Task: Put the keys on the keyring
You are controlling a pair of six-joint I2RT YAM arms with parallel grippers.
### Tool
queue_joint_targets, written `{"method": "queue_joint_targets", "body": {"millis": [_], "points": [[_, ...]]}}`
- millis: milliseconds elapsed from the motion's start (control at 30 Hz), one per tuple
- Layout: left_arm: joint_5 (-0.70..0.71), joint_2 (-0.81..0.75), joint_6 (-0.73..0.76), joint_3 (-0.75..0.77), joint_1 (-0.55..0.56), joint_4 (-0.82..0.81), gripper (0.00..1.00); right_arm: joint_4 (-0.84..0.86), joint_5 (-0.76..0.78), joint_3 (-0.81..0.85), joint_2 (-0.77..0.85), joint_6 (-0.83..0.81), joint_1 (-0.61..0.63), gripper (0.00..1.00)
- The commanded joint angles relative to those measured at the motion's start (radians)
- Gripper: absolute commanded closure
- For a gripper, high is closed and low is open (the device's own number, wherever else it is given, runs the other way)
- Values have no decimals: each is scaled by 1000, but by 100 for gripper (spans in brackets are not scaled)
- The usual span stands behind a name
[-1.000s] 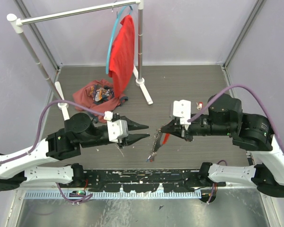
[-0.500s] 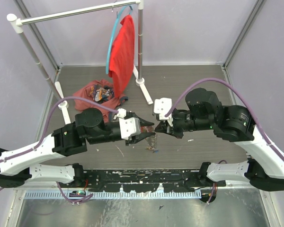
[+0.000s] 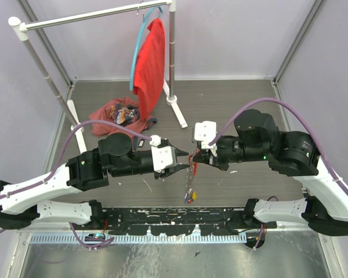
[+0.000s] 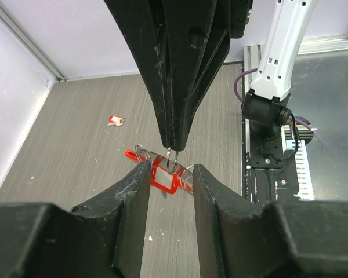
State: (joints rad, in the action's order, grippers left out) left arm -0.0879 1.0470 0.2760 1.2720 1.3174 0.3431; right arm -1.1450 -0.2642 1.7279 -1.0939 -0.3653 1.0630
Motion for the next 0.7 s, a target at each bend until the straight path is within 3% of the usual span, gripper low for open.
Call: {"method": "queue_joint_targets", "body": {"millis": [0, 200, 400, 667], "points": [[12, 9, 2, 26, 2, 2, 58, 55, -17, 20, 26, -10, 2, 99], [11, 26, 3, 37, 3, 0, 58, 62, -36, 11, 23, -10, 2, 99], [-3, 35, 3, 47, 2, -6, 68, 74, -38, 0, 25, -12, 1, 99], [-10, 30, 2, 49, 2, -3, 69, 67, -35, -4, 18, -18, 2, 99]]}}
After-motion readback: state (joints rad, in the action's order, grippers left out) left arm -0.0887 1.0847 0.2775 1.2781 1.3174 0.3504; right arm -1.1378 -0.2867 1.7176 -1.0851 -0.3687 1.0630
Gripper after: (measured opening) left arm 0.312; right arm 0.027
